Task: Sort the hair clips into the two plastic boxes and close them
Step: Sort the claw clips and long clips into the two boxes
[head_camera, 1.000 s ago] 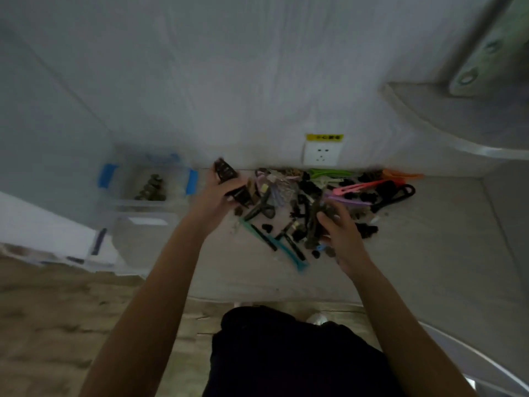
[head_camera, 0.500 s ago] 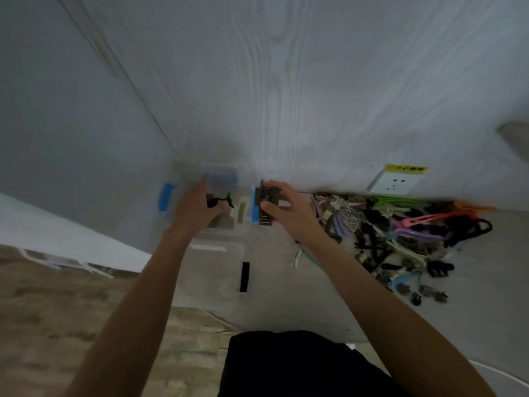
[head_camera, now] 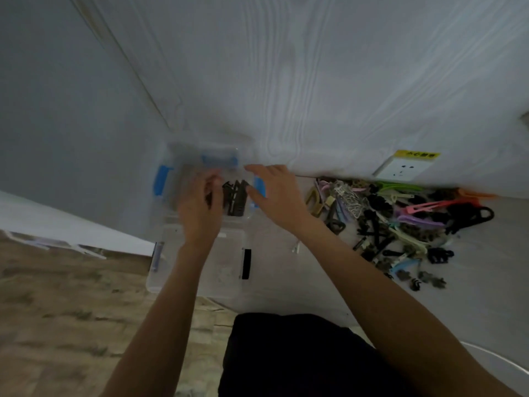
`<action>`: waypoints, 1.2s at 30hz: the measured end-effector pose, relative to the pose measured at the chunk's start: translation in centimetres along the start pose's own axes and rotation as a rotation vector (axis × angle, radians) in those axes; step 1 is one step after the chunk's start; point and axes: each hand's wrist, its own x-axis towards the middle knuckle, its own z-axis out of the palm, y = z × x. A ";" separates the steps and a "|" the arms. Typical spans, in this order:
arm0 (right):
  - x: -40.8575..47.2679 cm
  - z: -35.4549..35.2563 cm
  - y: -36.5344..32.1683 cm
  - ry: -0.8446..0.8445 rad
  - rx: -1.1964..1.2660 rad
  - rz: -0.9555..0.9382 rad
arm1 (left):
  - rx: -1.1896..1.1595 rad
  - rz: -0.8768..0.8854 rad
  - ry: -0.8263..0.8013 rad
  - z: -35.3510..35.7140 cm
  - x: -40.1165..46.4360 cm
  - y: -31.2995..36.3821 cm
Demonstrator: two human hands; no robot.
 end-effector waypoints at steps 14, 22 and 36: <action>-18.0 -12.1 23.3 0.184 -0.277 0.683 | 0.220 -0.051 -0.762 16.8 -5.7 4.9; -17.5 -12.8 26.9 -0.001 -0.193 0.882 | 0.163 -0.146 -0.726 17.9 -7.0 5.2; -17.3 -17.0 28.1 -0.176 -0.476 0.696 | 0.074 0.197 -0.690 19.0 -8.0 10.1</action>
